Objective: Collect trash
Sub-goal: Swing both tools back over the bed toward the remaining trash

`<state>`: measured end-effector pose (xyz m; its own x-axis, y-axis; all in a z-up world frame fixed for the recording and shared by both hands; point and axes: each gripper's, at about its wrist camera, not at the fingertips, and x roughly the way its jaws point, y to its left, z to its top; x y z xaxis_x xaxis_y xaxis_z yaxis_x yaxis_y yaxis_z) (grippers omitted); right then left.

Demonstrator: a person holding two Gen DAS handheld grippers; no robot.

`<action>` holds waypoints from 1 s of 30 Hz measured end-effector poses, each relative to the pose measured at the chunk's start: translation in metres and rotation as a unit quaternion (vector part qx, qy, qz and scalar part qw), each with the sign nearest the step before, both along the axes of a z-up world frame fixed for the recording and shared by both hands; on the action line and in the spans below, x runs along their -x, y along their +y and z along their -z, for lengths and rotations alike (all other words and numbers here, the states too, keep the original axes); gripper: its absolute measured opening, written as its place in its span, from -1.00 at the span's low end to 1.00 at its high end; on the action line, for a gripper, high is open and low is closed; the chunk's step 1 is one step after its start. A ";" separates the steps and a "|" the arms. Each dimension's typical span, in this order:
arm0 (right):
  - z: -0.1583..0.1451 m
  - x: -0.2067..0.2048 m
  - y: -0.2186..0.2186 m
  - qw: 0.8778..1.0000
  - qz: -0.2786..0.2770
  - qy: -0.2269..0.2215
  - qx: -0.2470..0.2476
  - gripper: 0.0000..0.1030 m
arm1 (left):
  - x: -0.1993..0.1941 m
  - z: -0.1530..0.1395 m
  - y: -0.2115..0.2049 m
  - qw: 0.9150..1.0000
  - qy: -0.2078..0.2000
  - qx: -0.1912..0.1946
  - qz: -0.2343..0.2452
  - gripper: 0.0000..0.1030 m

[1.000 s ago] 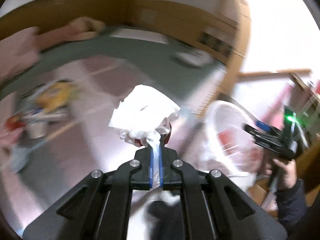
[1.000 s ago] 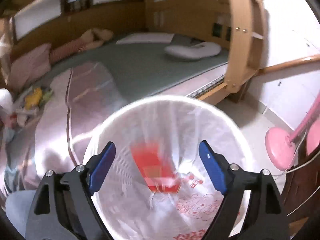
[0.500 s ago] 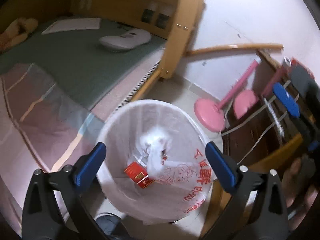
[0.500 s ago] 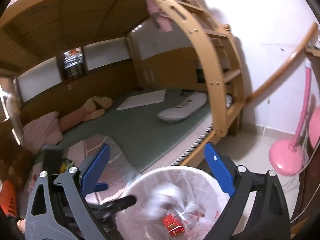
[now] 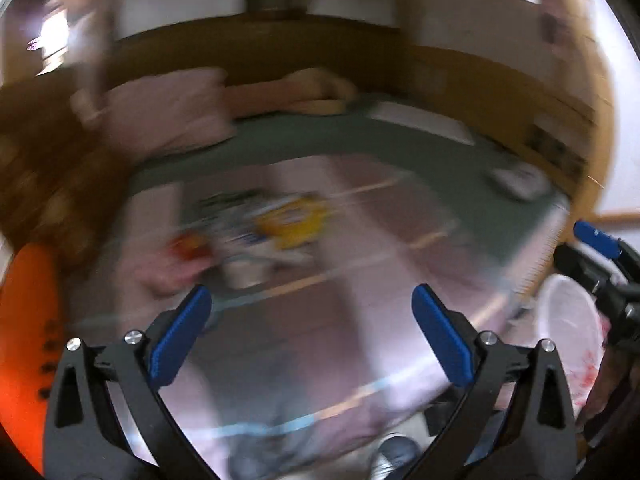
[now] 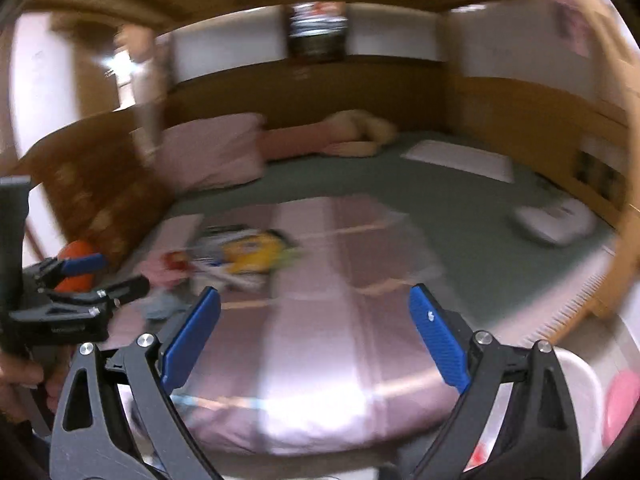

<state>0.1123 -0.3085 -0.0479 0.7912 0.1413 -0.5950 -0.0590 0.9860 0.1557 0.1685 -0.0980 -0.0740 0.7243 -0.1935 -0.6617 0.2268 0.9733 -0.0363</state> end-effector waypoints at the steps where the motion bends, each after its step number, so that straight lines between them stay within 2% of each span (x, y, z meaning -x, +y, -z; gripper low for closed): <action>1: 0.000 -0.015 0.021 1.000 -0.021 0.000 -0.001 0.80 | 0.000 0.003 0.021 1.000 0.004 0.006 -0.022 0.94; 5: 0.007 -0.063 0.093 0.997 -0.070 0.005 0.011 0.80 | 0.001 0.020 0.078 0.995 -0.001 0.030 -0.092 0.94; 9: 0.029 -0.078 0.125 0.997 -0.081 0.006 0.021 0.80 | -0.006 0.040 0.111 0.992 0.019 0.033 -0.124 0.94; 11: 0.045 -0.076 0.126 0.997 -0.079 0.013 0.022 0.80 | -0.006 0.043 0.120 0.991 0.029 0.031 -0.124 0.94; 14: 0.059 -0.080 0.122 0.994 -0.096 0.052 -0.013 0.80 | -0.006 0.043 0.119 0.992 0.018 0.024 -0.122 0.94; 17: 0.056 -0.076 0.122 0.996 -0.087 0.033 0.005 0.80 | -0.008 0.045 0.121 0.992 0.020 0.036 -0.118 0.94; 21: 0.060 -0.080 0.119 0.995 -0.087 0.045 -0.010 0.81 | -0.008 0.046 0.119 0.992 0.026 0.047 -0.111 0.94; 30: 0.057 -0.077 0.120 0.995 -0.093 0.036 -0.005 0.81 | -0.009 0.050 0.131 0.990 0.036 0.059 -0.119 0.94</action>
